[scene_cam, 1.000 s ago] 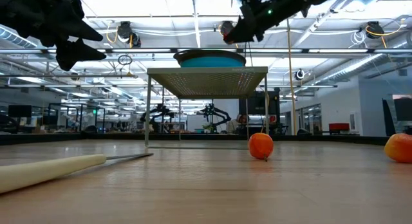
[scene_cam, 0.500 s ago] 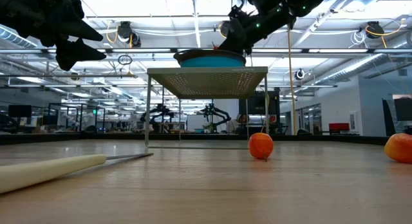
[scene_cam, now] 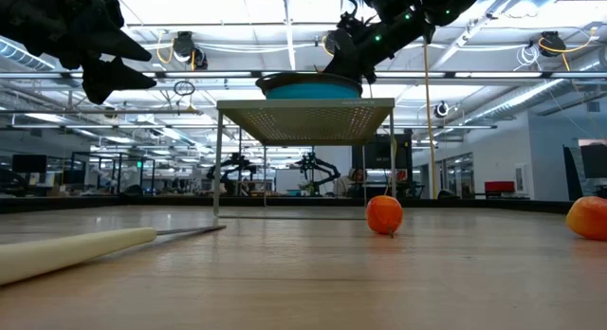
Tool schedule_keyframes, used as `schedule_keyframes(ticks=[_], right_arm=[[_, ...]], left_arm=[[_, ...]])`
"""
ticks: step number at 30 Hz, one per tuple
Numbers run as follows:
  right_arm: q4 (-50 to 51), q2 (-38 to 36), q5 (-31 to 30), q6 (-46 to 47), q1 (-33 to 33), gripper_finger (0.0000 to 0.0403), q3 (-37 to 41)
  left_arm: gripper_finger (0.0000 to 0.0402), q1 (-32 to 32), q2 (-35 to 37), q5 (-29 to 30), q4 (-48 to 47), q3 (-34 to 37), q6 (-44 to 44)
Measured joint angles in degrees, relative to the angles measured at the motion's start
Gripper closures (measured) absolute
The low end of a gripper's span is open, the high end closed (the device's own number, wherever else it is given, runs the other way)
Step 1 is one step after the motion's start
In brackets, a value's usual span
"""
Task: Pick & Place Fruit
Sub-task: Put the peach into the blue strainer bowl on the shelf
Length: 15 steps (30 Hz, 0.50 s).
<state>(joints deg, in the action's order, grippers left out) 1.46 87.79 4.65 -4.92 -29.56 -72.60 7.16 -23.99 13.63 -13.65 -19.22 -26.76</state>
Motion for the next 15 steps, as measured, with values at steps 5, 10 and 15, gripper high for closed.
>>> schedule_keyframes(ticks=[5,10,15], right_arm=[[0.15,0.0,0.06,1.23,0.0,0.0275,0.02],[0.15,0.0,0.09,1.25,0.02,0.0275,0.02],[0.15,0.0,0.15,3.35,0.02,0.0275,0.02]], left_arm=[[0.016,-0.02,0.0,0.02,0.0,0.0,0.77],[0.016,-0.01,0.0,0.02,-0.02,0.0,1.39],[0.016,0.0,0.0,0.04,-0.02,0.0,1.4]])
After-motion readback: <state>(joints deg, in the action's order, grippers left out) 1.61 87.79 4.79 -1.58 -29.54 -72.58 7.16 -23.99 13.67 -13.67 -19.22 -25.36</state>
